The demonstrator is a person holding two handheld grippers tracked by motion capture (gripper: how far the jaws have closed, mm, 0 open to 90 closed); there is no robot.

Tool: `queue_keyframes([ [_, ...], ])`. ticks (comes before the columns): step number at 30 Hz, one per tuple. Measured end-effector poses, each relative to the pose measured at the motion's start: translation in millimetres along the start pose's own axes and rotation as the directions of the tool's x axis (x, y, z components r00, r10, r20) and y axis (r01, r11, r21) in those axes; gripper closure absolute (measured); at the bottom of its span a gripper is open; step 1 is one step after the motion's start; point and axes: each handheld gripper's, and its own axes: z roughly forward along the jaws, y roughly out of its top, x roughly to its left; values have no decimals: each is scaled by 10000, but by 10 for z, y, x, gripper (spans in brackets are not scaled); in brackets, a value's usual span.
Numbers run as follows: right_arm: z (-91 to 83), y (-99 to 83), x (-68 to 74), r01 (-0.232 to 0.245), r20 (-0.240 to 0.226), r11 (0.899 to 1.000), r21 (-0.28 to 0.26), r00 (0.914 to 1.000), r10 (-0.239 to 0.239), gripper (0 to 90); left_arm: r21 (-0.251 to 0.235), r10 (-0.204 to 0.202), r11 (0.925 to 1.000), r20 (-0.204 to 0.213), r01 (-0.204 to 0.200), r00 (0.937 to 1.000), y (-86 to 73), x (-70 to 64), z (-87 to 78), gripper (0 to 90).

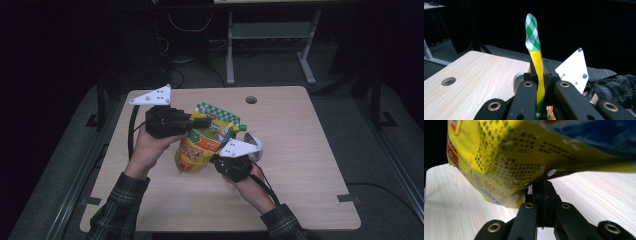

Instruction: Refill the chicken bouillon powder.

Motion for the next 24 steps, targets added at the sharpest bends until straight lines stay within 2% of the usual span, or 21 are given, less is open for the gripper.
queue_keyframes([
  [10,74,-38,94,157,-283,9999,-1,9995,-157,900,387,-109,9992,-78,112,9999,-7,35,62,900],
  [15,111,-55,133,190,-400,9998,6,9990,-189,900,592,-154,9981,72,150,9999,-18,63,104,900],
  [19,137,-70,170,176,-497,9998,-78,9986,-180,900,700,-330,9970,99,323,9994,-24,63,144,900],
  [24,179,-101,227,227,-553,9990,-376,9982,-247,900,910,-360,9953,172,343,9992,-23,60,200,900],
])
